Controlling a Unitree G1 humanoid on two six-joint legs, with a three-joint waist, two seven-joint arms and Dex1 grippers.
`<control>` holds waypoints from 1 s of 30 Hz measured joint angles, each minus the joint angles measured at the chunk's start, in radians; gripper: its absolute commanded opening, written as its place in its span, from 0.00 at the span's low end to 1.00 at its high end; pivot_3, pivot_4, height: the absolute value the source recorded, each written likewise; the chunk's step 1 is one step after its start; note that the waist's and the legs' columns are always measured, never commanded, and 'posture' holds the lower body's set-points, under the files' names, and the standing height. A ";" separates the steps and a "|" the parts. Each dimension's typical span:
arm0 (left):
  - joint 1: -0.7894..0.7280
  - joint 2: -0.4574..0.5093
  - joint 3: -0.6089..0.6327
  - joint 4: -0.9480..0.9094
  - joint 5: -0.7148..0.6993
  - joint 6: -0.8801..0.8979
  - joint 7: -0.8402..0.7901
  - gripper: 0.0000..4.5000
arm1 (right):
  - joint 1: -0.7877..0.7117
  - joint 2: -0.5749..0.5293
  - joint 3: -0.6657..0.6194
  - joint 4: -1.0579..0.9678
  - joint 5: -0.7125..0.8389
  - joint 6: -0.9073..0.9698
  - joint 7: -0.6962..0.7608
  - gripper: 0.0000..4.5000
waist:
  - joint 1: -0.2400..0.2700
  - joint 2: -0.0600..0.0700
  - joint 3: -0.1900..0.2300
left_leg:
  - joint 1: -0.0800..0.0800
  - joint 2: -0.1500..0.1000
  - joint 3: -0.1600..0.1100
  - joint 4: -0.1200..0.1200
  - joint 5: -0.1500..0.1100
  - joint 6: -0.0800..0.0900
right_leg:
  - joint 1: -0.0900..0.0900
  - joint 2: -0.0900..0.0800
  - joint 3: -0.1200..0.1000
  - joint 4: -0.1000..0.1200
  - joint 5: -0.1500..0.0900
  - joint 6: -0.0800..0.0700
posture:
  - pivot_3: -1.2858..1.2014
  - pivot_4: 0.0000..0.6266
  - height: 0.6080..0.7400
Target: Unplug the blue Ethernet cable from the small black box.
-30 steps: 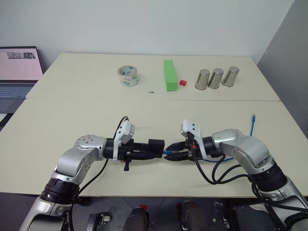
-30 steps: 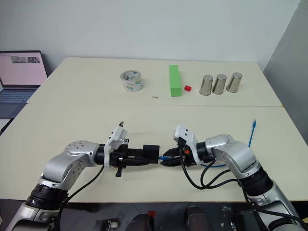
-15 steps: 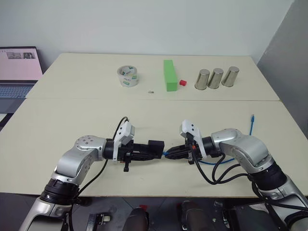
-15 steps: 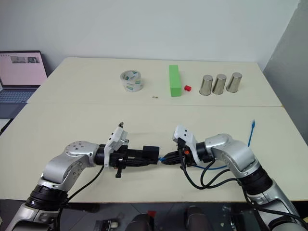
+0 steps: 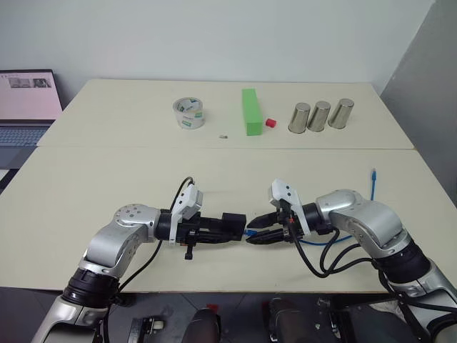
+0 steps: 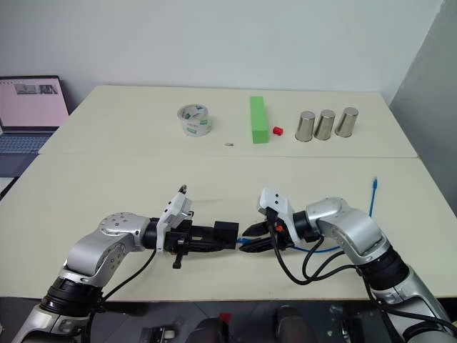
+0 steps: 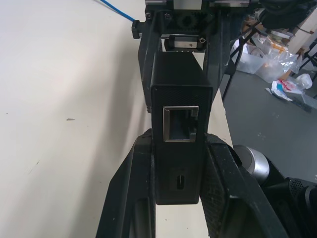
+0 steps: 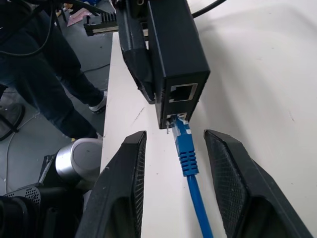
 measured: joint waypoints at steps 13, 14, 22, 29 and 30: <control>0.000 -0.003 0.000 0.000 0.001 0.000 0.000 0.18 | -0.002 0.037 -0.001 0.017 -0.006 0.010 -0.042 0.41 | -0.002 0.000 0.000 | 0.000 0.000 0.000 0.000 0.000 0.000 | 0.000 0.000 0.000 0.000 0.000 0.000 | 0.52 0.24 1.00; 0.000 -0.003 0.000 0.000 0.001 0.000 0.000 0.18 | -0.002 0.036 -0.001 0.018 -0.007 0.010 -0.041 0.41 | -0.002 0.000 0.000 | 0.000 0.000 0.000 0.000 0.000 0.000 | 0.000 0.000 0.000 0.000 0.000 0.000 | 0.52 0.24 1.00; 0.000 -0.003 0.000 0.001 0.004 0.000 0.003 0.18 | -0.002 0.034 0.010 0.021 -0.031 -0.005 -0.032 0.08 | -0.003 0.000 0.000 | 0.000 0.000 0.000 0.000 0.000 0.000 | 0.000 0.000 0.000 0.000 0.000 0.000 | 0.52 0.24 1.00; 0.000 -0.002 0.001 0.003 0.005 0.003 0.003 0.18 | -0.002 0.033 0.017 0.026 -0.038 -0.020 -0.017 0.01 | -0.003 0.000 0.000 | 0.000 0.000 0.000 0.000 0.000 0.000 | 0.000 0.000 0.000 0.000 0.000 0.000 | 0.52 0.24 1.00; 0.001 -0.002 0.001 0.003 0.005 0.003 0.002 0.18 | -0.002 0.033 0.018 0.027 -0.038 -0.022 -0.016 0.01 | -0.003 0.000 0.000 | 0.000 0.000 0.000 0.000 0.000 0.000 | 0.000 0.000 0.000 0.000 0.000 0.000 | 0.52 0.24 1.00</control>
